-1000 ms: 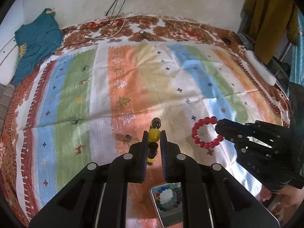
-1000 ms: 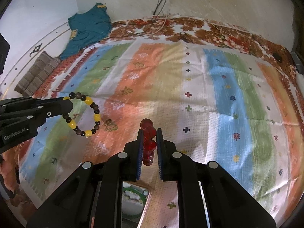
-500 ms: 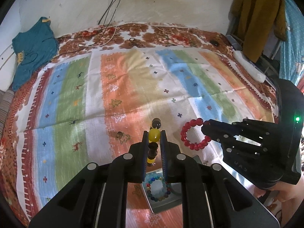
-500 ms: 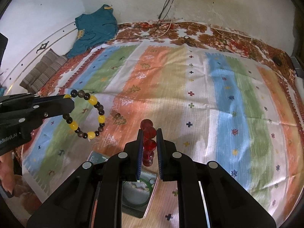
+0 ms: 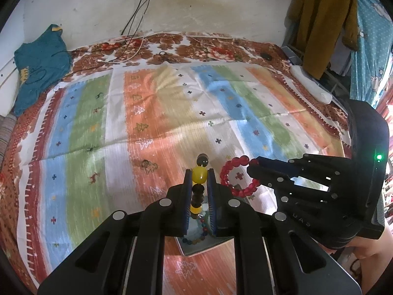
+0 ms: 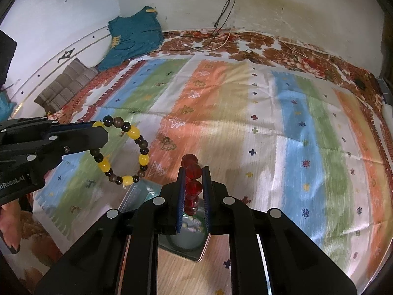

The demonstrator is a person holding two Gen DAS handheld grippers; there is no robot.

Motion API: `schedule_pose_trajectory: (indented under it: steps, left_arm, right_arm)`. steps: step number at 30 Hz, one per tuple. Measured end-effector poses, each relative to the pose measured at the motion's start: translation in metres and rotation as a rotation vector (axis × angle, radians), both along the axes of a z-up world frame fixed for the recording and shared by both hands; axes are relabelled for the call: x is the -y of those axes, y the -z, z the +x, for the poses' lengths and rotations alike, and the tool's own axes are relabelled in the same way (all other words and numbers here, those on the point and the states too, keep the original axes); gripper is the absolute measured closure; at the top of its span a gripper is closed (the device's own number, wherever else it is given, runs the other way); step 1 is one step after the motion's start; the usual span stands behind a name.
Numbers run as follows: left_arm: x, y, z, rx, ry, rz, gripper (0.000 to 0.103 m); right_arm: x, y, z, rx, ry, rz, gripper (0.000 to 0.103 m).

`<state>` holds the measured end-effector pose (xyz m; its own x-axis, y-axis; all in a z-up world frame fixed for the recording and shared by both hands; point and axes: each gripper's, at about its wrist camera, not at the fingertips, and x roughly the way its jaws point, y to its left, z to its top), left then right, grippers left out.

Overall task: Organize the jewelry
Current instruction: 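Lift both bracelets and carry them over the silver tin, then open both tools to drop the bracelets into the tin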

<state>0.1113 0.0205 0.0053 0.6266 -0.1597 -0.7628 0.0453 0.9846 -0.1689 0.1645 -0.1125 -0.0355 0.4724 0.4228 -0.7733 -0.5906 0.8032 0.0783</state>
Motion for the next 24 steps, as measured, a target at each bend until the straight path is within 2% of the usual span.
schedule_pose_trajectory:
  steps: [11, 14, 15, 16, 17, 20, 24]
  left_arm:
    - [0.001, 0.002, -0.020, 0.001, -0.003, -0.012, 0.092]
    - [0.000, 0.006, -0.020, -0.022, -0.009, -0.022, 0.088]
    - [-0.002, 0.007, -0.020, -0.027, -0.032, -0.015, 0.079]
    - [-0.004, 0.007, -0.020, -0.025, -0.041, -0.012, 0.077]
    - [-0.007, 0.006, -0.021, -0.023, -0.051, -0.007, 0.077]
    - [-0.013, 0.007, -0.020, -0.030, -0.078, 0.001, 0.076]
    - [-0.018, 0.009, -0.016, -0.033, -0.104, 0.009, 0.064]
  right_arm:
    - [0.004, 0.003, -0.017, -0.002, 0.001, 0.000, 0.089]
    - [0.007, 0.005, -0.018, -0.007, 0.018, -0.012, 0.088]
    - [0.008, 0.005, -0.018, -0.008, 0.026, -0.013, 0.083]
    - [0.009, 0.005, -0.017, -0.006, 0.035, -0.015, 0.073]
    - [0.011, 0.005, -0.015, -0.002, 0.046, -0.022, 0.069]
    - [0.014, 0.008, -0.010, -0.009, 0.063, -0.040, 0.068]
    - [0.016, 0.014, -0.004, -0.029, 0.071, -0.054, 0.064]
